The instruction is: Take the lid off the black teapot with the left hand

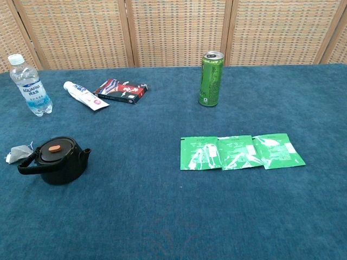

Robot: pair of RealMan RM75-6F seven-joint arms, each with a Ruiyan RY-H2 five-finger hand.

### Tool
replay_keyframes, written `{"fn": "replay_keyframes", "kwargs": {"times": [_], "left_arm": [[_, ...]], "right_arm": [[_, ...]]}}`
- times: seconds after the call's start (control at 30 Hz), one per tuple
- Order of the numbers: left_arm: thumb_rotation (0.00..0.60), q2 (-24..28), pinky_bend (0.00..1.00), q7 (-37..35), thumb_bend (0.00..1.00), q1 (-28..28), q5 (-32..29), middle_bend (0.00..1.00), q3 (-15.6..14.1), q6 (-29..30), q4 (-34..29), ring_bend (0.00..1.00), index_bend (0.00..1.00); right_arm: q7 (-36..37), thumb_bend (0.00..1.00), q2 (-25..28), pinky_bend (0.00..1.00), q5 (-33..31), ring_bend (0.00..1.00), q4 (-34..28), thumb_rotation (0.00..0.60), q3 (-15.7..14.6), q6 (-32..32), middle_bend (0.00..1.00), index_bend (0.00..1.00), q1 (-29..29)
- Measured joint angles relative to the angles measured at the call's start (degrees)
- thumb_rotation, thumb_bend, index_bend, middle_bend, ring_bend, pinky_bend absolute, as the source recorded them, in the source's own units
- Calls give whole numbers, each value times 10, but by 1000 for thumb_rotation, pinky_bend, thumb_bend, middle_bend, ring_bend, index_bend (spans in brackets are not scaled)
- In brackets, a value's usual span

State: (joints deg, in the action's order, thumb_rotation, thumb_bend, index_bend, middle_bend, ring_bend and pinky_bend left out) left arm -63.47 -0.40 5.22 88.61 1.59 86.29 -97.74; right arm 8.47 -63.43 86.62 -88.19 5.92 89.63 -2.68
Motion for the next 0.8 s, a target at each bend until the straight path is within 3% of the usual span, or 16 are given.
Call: {"fn": "replay_keyframes", "kwargs": {"times": [0.4,0.5,0.67,0.8], "left_arm": [[600,-6,0,-2,126,12,-12,0,6,-21,2,0,12],[600,-13,0,-3,126,23,-26,0,14,-40,0,0,114],[600,-27,0,18,126,53,-69,0,36,-85,-10,0,372],[600,-45,0,64,126,88,-140,0,62,-133,-30,0,464]], "right_arm": [[0,0,0,0,-6,0,0,600,3,-2,0,0,-1],[-1,0,0,0,-9,0,0,600,3,-6,0,0,-1],[-2,0,-2,0,-15,0,2,600,4,-14,0,0,-4],[1,0,-1,0,-22,0,4,600,7,-17,0,0,-5]]}}
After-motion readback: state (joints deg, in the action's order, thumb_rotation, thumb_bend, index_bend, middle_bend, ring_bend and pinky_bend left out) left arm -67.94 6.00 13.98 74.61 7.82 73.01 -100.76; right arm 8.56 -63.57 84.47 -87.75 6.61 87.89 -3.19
